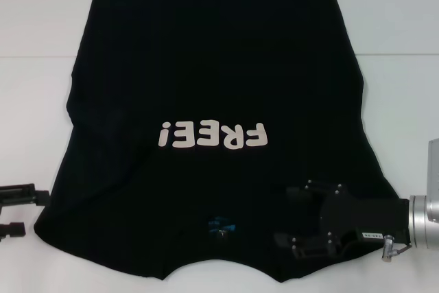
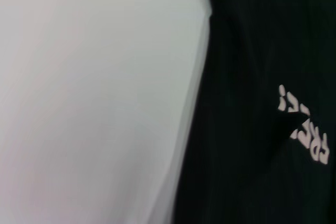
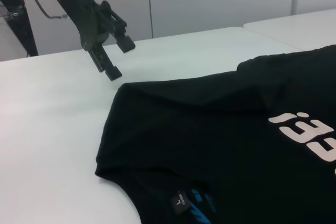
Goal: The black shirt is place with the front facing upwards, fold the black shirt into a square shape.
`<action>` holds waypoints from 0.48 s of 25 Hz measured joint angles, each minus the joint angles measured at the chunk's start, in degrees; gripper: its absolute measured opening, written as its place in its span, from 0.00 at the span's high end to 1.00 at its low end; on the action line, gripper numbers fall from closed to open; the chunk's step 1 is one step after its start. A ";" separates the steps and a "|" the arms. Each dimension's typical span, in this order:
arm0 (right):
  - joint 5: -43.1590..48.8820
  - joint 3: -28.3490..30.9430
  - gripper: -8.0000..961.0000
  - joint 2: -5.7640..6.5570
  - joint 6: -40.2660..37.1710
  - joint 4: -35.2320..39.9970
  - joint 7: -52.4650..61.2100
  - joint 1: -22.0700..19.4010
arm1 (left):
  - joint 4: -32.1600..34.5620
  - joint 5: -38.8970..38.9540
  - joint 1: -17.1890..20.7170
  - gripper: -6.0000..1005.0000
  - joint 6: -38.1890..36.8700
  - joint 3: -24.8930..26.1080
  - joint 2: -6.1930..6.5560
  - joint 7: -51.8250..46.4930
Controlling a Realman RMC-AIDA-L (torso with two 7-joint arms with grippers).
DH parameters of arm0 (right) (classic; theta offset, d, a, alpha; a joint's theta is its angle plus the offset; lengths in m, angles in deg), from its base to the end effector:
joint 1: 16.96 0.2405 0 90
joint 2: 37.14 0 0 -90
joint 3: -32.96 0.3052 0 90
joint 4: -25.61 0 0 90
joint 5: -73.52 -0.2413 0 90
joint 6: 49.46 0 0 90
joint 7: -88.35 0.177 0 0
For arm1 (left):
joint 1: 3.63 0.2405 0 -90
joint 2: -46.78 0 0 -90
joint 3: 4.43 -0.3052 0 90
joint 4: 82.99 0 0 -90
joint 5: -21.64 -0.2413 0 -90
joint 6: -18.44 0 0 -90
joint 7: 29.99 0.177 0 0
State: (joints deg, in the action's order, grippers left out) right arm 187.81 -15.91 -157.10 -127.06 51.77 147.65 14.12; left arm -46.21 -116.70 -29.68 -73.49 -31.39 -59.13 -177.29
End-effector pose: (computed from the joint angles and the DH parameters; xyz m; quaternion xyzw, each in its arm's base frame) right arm 0.3251 0.3691 -0.1218 -0.9724 0.1145 0.1616 0.1236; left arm -0.4365 0.3477 0.0623 -0.6168 -0.7661 -0.1354 0.1196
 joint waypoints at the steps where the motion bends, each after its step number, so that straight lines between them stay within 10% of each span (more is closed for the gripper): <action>1: -0.02 0.00 0.03 0.00 -0.10 0.05 0.00 -0.03 | -0.26 -0.30 -0.05 0.06 0.24 -0.12 0.00 -0.06; 12: -0.10 0.39 0.03 0.09 -1.28 0.32 -0.04 -0.14 | -2.81 -0.95 -0.37 0.06 2.92 -0.11 -0.01 0.38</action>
State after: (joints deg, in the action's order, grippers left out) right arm 187.71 -15.52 -157.02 -128.34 52.10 147.60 13.98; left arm -49.02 -117.65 -30.05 -70.57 -31.50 -59.14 -176.91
